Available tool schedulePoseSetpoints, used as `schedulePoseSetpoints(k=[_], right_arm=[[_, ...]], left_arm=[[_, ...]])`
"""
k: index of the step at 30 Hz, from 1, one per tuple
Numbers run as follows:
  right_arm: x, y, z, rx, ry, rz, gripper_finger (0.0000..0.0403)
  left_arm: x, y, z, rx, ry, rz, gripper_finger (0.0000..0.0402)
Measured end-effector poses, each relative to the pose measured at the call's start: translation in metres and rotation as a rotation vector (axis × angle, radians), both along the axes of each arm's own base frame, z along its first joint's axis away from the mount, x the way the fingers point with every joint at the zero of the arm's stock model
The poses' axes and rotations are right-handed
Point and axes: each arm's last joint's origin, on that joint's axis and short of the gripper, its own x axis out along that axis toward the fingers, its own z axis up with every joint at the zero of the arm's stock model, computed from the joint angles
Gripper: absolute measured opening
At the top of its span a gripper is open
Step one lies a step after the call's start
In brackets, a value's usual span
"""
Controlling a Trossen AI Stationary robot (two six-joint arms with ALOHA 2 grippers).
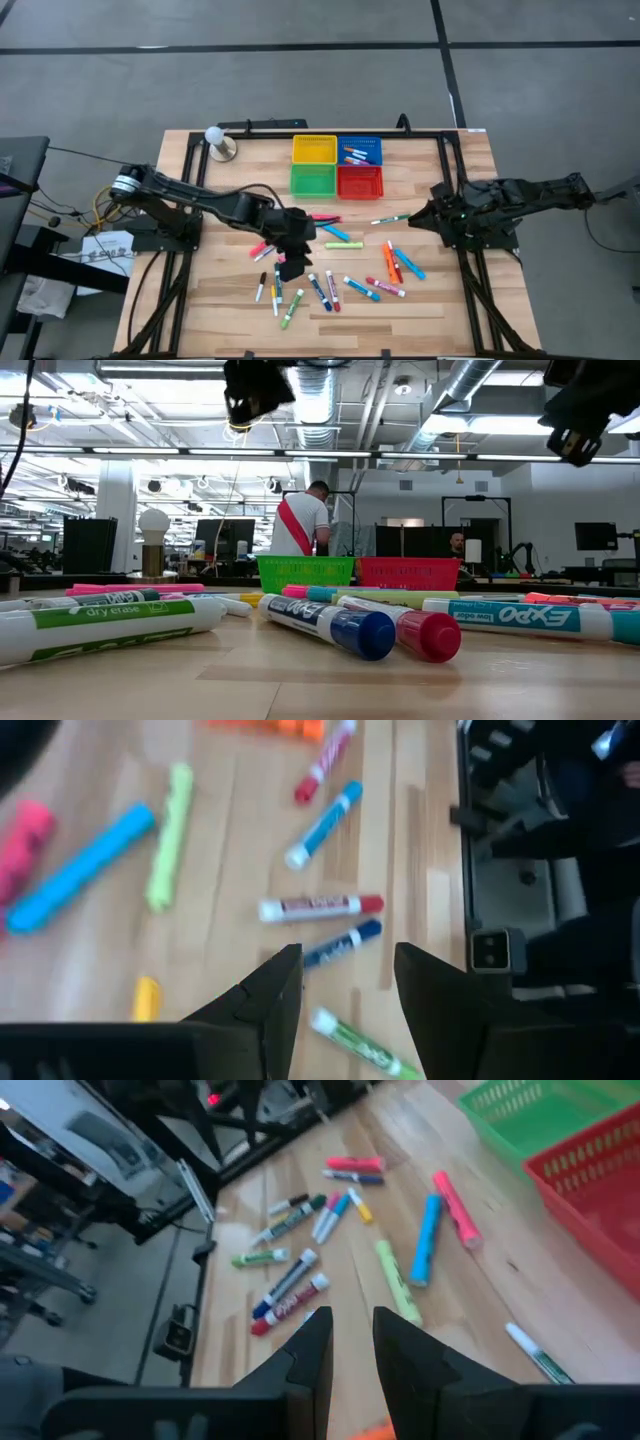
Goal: Pick & Place Markers
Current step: Put the top small yellow highlighter pen into the blue bin
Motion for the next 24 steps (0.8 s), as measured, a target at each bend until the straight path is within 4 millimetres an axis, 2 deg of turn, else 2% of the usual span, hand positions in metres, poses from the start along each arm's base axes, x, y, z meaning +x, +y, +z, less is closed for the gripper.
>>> schedulePoseSetpoints(k=[4,9,18,24], right_arm=[[0.007,0.001,-0.013,-0.006,-0.063,0.009,0.0066],[0.010,0.002,-0.032,0.000,-0.134,0.011,0.0066],[0.003,-0.002,-0.060,-0.058,-0.255,-0.051,0.0066],[-0.002,-0.003,-0.060,-0.166,-0.303,-0.023,0.0066]], left_arm=[[0.005,-0.002,-0.011,-0.055,0.065,0.024,0.0161],[0.006,-0.002,-0.014,-0.086,0.094,0.072,0.0161],[0.000,0.000,0.000,-0.107,0.048,0.077,0.0161],[-0.004,0.001,0.015,-0.127,-0.030,0.072,0.0161]])
